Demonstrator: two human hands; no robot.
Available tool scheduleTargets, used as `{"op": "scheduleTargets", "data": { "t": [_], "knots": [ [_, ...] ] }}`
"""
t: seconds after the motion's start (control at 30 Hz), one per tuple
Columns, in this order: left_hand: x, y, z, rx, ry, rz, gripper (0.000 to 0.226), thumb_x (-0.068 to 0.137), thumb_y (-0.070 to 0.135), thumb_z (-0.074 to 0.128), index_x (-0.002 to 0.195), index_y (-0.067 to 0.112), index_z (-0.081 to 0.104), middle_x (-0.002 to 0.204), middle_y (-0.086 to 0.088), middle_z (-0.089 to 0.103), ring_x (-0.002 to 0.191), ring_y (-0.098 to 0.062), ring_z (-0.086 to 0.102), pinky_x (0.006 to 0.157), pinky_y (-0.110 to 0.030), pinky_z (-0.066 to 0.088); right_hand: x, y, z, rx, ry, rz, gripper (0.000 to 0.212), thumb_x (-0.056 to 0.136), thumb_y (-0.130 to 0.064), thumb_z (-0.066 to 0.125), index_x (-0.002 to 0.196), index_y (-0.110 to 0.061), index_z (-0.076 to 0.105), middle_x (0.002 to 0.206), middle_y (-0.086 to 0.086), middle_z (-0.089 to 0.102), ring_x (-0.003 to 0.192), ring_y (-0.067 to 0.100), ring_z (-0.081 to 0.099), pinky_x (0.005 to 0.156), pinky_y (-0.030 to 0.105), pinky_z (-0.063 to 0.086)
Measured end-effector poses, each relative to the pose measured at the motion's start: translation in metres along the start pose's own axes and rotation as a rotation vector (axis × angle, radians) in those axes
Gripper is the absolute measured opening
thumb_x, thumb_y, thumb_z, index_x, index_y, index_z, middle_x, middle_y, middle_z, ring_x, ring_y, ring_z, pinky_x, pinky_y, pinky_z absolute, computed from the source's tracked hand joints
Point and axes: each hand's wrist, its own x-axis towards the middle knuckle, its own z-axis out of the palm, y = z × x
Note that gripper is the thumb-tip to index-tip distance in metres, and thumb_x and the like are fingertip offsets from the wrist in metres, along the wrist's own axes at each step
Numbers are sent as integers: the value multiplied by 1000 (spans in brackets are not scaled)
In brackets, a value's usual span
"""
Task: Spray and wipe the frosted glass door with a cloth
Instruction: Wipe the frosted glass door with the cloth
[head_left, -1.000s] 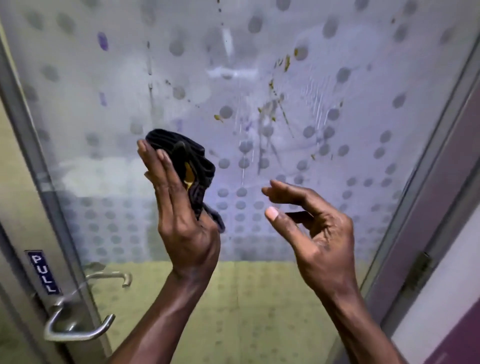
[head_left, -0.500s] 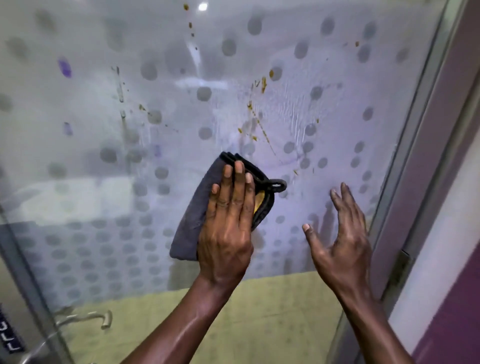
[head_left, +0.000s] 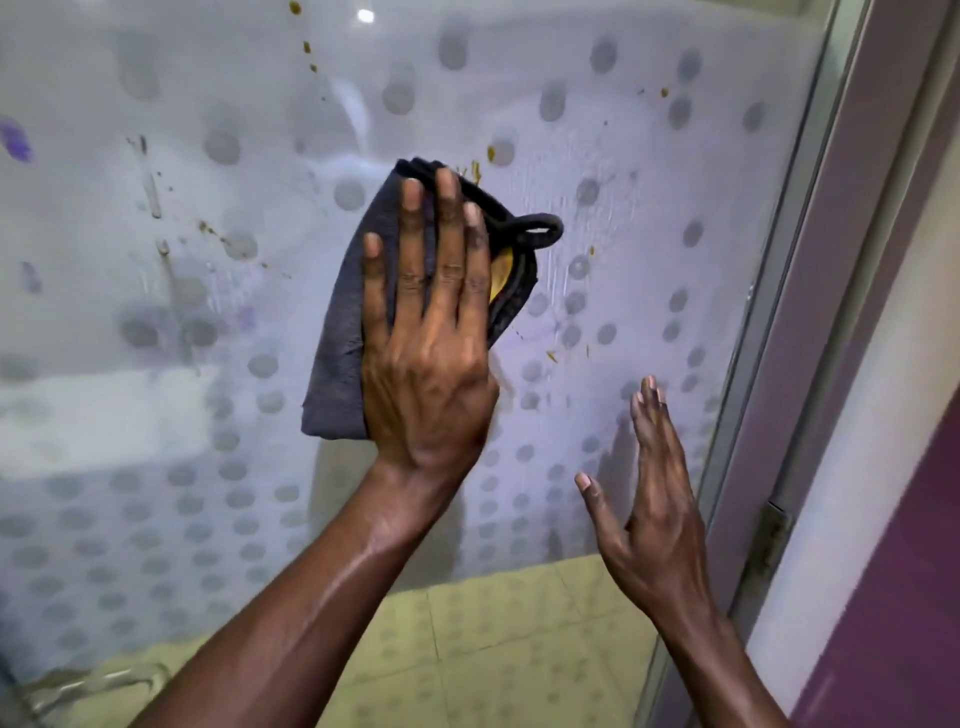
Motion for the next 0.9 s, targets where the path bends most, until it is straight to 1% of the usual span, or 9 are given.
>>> {"op": "scheduleTargets", "data": {
  "t": [0.13,0.23,0.3,0.4,0.47,0.63,0.7,0.8,0.9],
  "knots": [
    [-39,28,15,18,-112,158,60,112,-7,25,171,0,31,181,-17,28,170,-38,25,140,-56,25,3,20,-7,66,54,35,84,101,-26,66,171,-11,21,183,-1,18,170,20,17,135,48,28],
    [-106,38,18,69,-274,299,61,112,0,37,172,4,32,183,-13,27,172,-34,23,140,-52,26,11,36,-13,69,39,11,80,102,-25,62,171,-11,22,183,0,17,170,21,16,135,48,26],
    [-125,40,16,91,-338,325,60,113,-1,29,171,7,36,182,-10,31,171,-31,27,136,-50,30,12,44,-18,61,12,-30,77,104,-23,59,171,-11,23,183,0,17,170,22,16,135,45,24],
    [-100,44,17,98,-301,300,62,115,-1,11,167,7,45,177,-9,40,165,-31,37,133,-51,34,13,55,-22,45,-10,-88,74,105,-21,57,170,-9,25,183,2,18,170,23,18,136,41,23],
    [-62,51,20,106,-238,264,66,111,-5,10,168,6,42,178,-11,38,167,-33,34,137,-52,30,15,63,-27,55,-7,-126,73,104,-18,58,169,-7,27,182,4,22,169,24,21,135,41,26],
    [12,71,35,78,-175,183,81,93,-14,40,172,2,31,182,-18,27,171,-39,22,141,-56,19,18,71,-32,93,-15,-162,70,104,-16,59,168,-7,31,180,3,27,168,23,24,133,43,31],
    [5,78,38,86,-217,239,79,95,-15,36,172,1,29,182,-18,25,172,-39,20,141,-55,19,18,74,-32,121,-8,-162,68,105,-13,58,167,-6,32,179,4,29,168,24,25,133,45,32],
    [-42,77,34,135,-318,347,73,104,-10,12,173,4,30,183,-13,25,172,-34,20,142,-52,20,16,81,-35,123,7,-149,68,104,-13,58,167,-6,33,179,7,30,167,24,27,132,48,34],
    [-84,70,28,180,-389,388,70,108,-8,8,171,6,36,182,-11,30,171,-32,26,141,-49,21,14,92,-40,73,5,-162,68,104,-16,59,166,-4,34,178,9,31,167,26,29,129,55,39]
  ]
}}
